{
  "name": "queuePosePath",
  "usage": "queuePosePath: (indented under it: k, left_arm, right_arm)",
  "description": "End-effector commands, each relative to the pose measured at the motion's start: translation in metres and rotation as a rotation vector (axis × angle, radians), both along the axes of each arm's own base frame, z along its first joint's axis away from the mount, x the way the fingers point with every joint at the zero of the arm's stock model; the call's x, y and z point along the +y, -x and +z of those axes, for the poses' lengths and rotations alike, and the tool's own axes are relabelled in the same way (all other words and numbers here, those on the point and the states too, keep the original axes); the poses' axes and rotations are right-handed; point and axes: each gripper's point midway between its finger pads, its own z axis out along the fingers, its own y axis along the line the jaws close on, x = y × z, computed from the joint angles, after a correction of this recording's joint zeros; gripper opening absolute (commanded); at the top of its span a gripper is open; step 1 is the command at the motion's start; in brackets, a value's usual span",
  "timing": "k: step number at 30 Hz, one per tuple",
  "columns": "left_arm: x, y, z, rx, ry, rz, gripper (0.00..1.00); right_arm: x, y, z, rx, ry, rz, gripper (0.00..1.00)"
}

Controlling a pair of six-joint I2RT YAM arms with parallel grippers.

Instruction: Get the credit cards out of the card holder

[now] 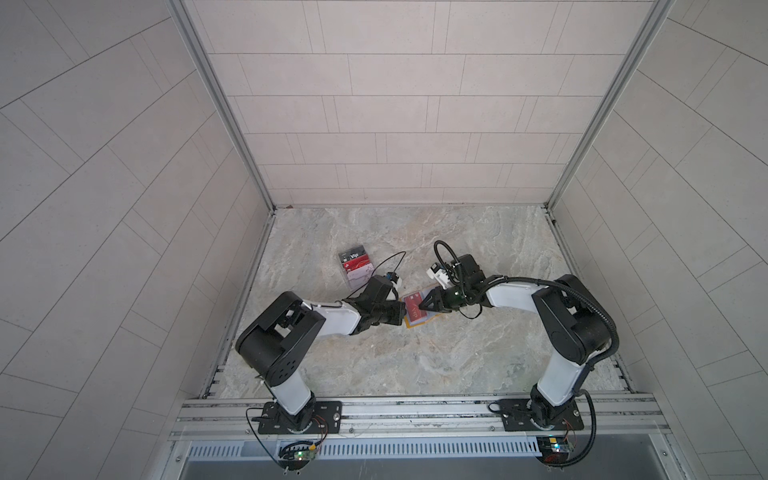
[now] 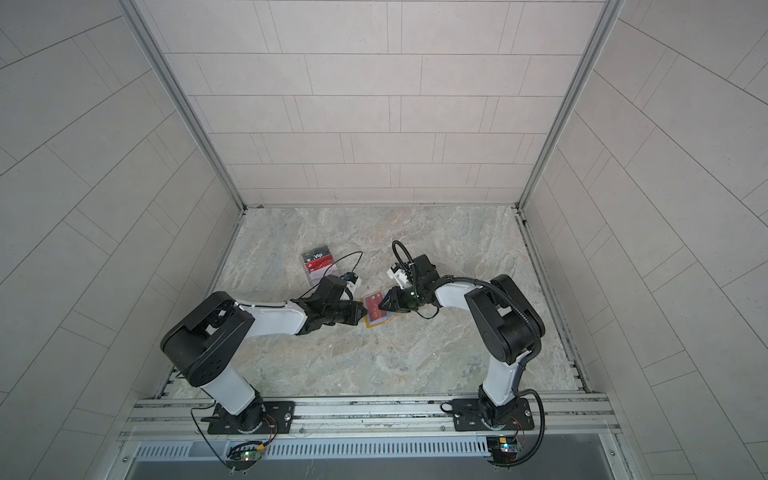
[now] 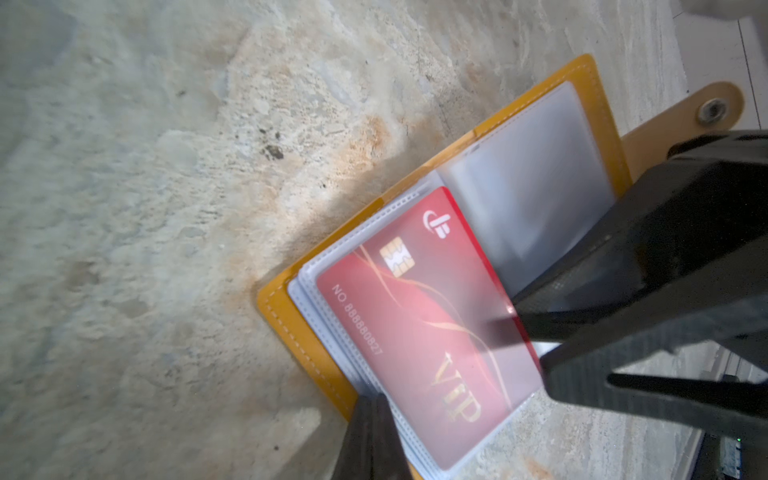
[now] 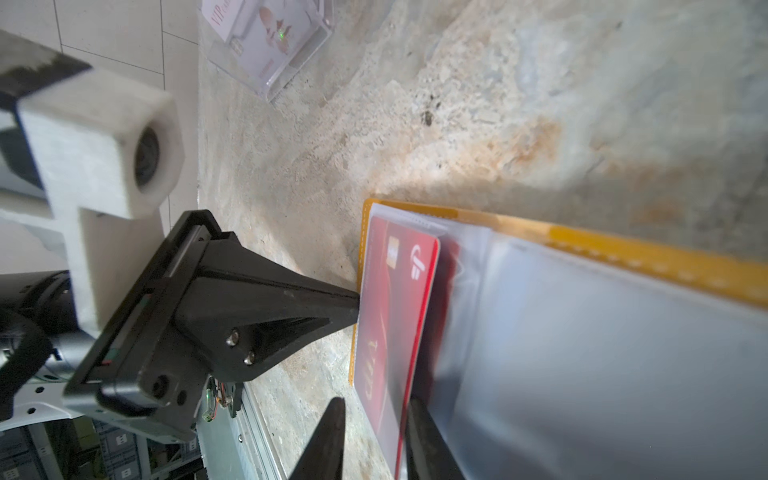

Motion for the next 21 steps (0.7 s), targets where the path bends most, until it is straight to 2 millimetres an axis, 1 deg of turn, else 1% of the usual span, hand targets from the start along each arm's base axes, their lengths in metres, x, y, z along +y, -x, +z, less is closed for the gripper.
queuePosePath:
  k: [1,5,9,14,17,21]
  left_arm:
    - [0.01,0.01,-0.021,0.055,-0.078,-0.004,0.0]
    - [0.01,0.01,-0.022,0.056,-0.081,-0.007,0.0]
    - [0.01,0.009,-0.021,0.054,-0.093,-0.013,0.0]
    - [0.011,0.008,-0.02,0.051,-0.118,-0.03,0.0]
    - [0.011,0.007,-0.019,0.049,-0.13,-0.038,0.0]
    - [0.012,0.008,-0.02,0.051,-0.141,-0.044,0.0]
  right_arm:
    - [0.011,0.004,0.002,0.016,-0.073,0.034,0.28]
    - [0.012,0.007,0.001,0.025,-0.077,0.053,0.28]
    - [0.008,0.015,-0.001,0.028,-0.036,0.099,0.28]
    - [0.002,0.023,0.005,0.022,0.0,0.155,0.28]
    - [-0.001,0.022,0.009,0.022,0.01,0.161,0.28]
    - [-0.005,0.015,0.011,0.019,0.023,0.143,0.29]
